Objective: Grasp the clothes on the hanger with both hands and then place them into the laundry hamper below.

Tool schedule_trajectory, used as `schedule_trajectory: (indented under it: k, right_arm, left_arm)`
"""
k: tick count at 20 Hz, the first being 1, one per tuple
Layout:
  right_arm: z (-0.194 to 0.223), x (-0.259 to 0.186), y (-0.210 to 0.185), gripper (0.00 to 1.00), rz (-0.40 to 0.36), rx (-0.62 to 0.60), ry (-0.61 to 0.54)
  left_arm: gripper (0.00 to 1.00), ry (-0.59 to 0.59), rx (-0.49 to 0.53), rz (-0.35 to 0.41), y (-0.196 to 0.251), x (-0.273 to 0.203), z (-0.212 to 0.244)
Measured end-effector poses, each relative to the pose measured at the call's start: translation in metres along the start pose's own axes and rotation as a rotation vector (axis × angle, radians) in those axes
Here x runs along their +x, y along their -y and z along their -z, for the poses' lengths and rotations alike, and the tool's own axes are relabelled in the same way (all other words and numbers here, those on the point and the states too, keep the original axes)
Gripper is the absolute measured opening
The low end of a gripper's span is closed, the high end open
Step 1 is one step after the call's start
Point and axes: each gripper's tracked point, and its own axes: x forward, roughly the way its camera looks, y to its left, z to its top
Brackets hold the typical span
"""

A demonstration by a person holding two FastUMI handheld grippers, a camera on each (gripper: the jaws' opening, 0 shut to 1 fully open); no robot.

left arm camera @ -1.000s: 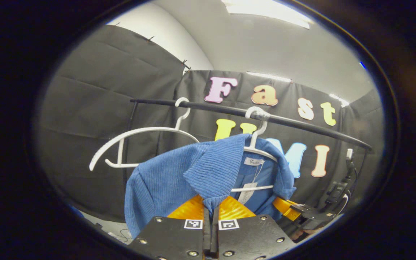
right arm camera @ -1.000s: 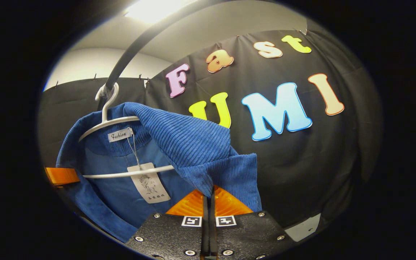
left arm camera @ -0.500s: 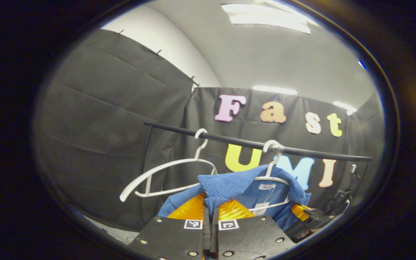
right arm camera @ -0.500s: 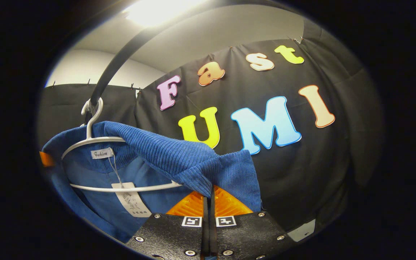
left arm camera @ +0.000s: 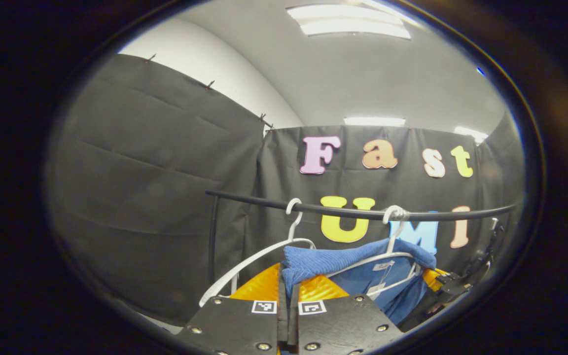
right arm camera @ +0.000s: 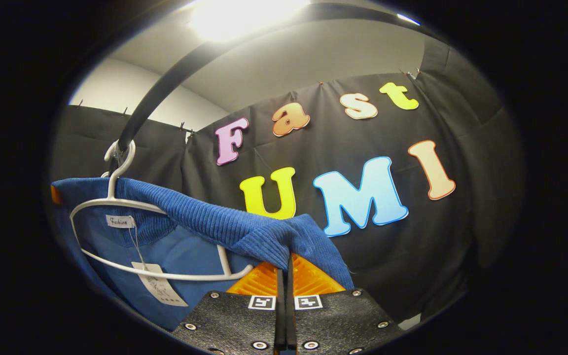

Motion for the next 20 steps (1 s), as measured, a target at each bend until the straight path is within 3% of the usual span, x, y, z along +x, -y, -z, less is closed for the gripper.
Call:
schedule_trajectory:
  k: [3,4,6,7,11,14,20]
  right_arm:
    - [-0.018,0.010,-0.004,0.00,-0.009,-0.015,0.074]
    - [-0.021,0.012,-0.007,0.00,-0.013,-0.032,0.088]
    - [-0.018,0.017,-0.014,0.00,-0.028,-0.070,0.080]
    - [-0.015,0.019,-0.018,0.00,-0.039,-0.071,0.075]
    - [-0.018,0.012,-0.032,0.00,-0.075,-0.061,0.082]
    - [-0.015,0.011,-0.044,0.00,-0.119,-0.111,0.086]
    - [-0.014,0.012,-0.040,0.00,-0.115,-0.143,0.090]
  left_arm:
    - [0.06,-0.007,-0.010,-0.009,-0.018,0.011,-0.005]
    - [0.01,-0.011,0.001,-0.013,-0.021,0.013,-0.006]
    - [0.06,-0.028,0.038,-0.001,-0.026,0.018,-0.010]
    - [0.01,-0.042,0.051,0.012,-0.027,0.021,-0.012]
    - [0.01,-0.103,0.071,0.059,-0.033,0.035,-0.012]
    - [0.01,-0.146,0.147,0.063,-0.057,0.032,-0.009]
    - [0.01,-0.202,0.264,0.098,-0.062,0.046,0.008]
